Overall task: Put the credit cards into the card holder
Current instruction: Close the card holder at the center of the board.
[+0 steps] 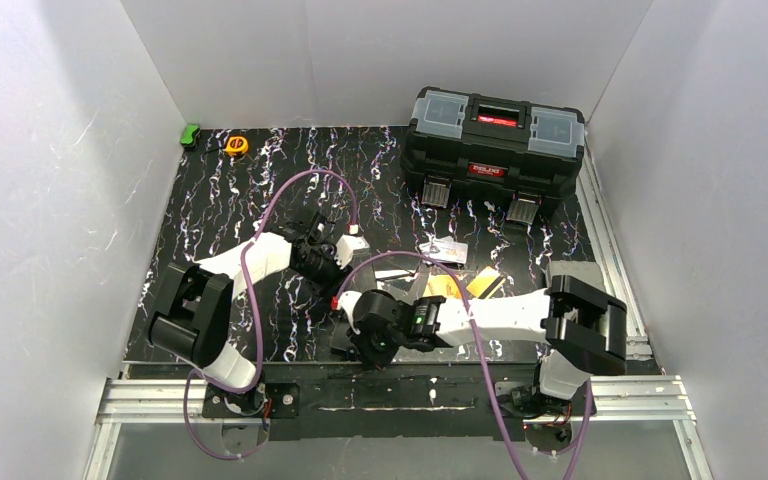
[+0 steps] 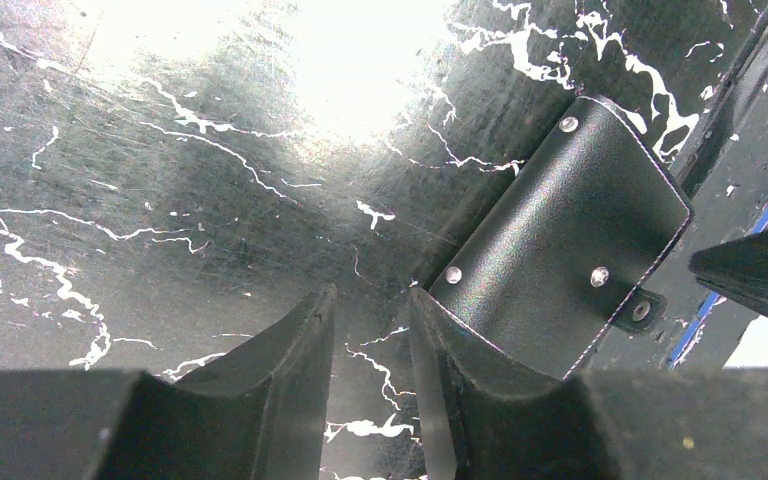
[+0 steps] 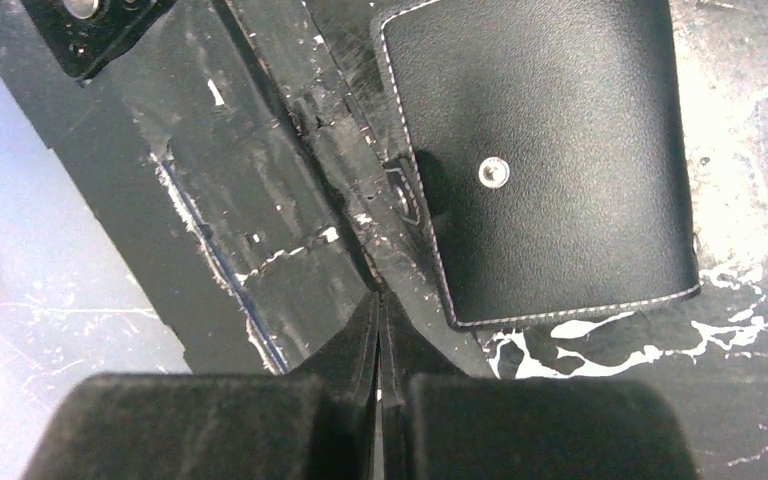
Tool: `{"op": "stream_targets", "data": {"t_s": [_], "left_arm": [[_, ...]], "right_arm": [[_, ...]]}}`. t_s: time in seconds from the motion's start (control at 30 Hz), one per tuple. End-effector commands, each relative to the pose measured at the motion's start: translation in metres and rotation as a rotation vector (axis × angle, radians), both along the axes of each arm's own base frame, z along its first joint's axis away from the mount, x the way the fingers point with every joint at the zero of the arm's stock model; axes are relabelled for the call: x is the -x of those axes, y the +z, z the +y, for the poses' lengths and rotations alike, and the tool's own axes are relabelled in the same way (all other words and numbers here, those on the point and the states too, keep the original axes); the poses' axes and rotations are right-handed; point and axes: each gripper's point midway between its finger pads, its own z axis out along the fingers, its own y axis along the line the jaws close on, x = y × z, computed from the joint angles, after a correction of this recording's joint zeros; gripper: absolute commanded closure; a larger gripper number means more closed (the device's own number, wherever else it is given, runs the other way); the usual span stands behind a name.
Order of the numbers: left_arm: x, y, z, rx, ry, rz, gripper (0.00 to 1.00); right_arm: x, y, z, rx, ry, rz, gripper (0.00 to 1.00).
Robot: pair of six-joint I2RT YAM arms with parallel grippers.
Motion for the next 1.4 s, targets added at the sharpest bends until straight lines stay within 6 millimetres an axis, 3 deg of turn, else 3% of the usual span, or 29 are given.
{"op": "stream_targets", "data": {"t_s": [0.0,0.17,0.43,1.03,1.37], "left_arm": [[0.002,0.008,-0.002,0.026,-0.012,0.004,0.68],[0.008,0.009,0.0,0.032,-0.02,0.003,0.68],[0.012,0.006,0.001,0.036,-0.033,0.026,0.68],[0.032,-0.012,0.007,0.004,-0.084,0.051,0.69],[0.068,-0.006,-0.007,0.047,-0.193,0.112,0.71]], "right_arm": [[-0.007,0.001,0.019,-0.036,0.007,-0.04,0.99],[-0.022,-0.016,0.016,-0.01,-0.061,-0.093,0.99],[-0.048,-0.028,-0.002,-0.003,-0.216,-0.148,0.99],[-0.08,-0.039,-0.027,-0.026,-0.415,-0.087,0.99],[-0.108,-0.033,-0.025,-0.079,-0.495,-0.006,0.99]]}}
